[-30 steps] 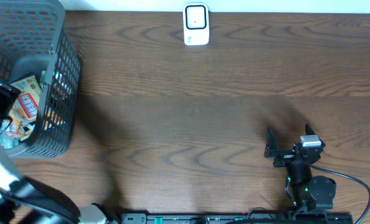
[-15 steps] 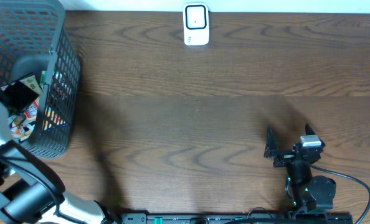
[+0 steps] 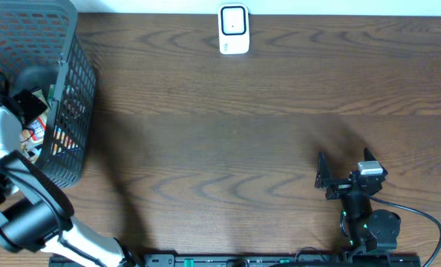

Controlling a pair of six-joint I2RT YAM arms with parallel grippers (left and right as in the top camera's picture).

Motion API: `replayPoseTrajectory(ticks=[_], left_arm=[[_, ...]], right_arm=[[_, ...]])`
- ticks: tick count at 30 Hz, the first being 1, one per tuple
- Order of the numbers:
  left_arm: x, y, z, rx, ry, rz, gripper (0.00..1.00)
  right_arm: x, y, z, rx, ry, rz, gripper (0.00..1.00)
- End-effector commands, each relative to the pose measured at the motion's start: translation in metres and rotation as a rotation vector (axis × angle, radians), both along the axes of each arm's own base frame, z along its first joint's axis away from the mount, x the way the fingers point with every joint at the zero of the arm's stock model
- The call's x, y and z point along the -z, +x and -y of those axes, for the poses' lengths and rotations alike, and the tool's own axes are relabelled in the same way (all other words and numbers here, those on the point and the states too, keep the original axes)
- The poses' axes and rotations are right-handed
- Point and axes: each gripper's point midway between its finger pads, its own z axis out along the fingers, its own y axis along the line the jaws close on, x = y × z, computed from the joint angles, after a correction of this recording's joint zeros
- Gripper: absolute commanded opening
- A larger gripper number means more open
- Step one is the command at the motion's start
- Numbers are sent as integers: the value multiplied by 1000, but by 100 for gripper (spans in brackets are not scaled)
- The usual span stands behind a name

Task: Scan the item barcode
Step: 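Grasp the yellow snack bag with the left gripper and lift it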

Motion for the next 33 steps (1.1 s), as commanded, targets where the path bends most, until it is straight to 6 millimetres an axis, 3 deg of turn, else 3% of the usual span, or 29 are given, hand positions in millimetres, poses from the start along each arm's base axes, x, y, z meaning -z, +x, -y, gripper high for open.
replayPoseTrajectory(ticks=[1,6,10,15,17,22,23,25,27,29,33], left_arm=[[27,6,8,52,-64,-13,100],[37,16,20,111,-133,25,98],[33,33,46,290,-215,96,57],[29,41,65,348,-306,157,51],[27,44,73,373,-343,186,43],[19,50,90,423,-419,246,45],[19,49,93,426,-435,246,53],[22,45,96,420,-452,230,81],[26,40,95,403,-450,199,91],[35,29,85,357,-409,127,91],[48,4,78,345,-360,-15,60]], right_arm=[[0,0,-1,0,3,-1,99],[0,0,-1,0,3,-1,99],[0,0,-1,0,3,-1,99],[0,0,-1,0,3,-1,99],[0,0,-1,0,3,-1,99],[0,0,-1,0,3,-1,99],[0,0,-1,0,3,-1,99],[0,0,-1,0,3,-1,99],[0,0,-1,0,3,-1,99],[0,0,-1,0,3,-1,99],[0,0,-1,0,3,-1,99]])
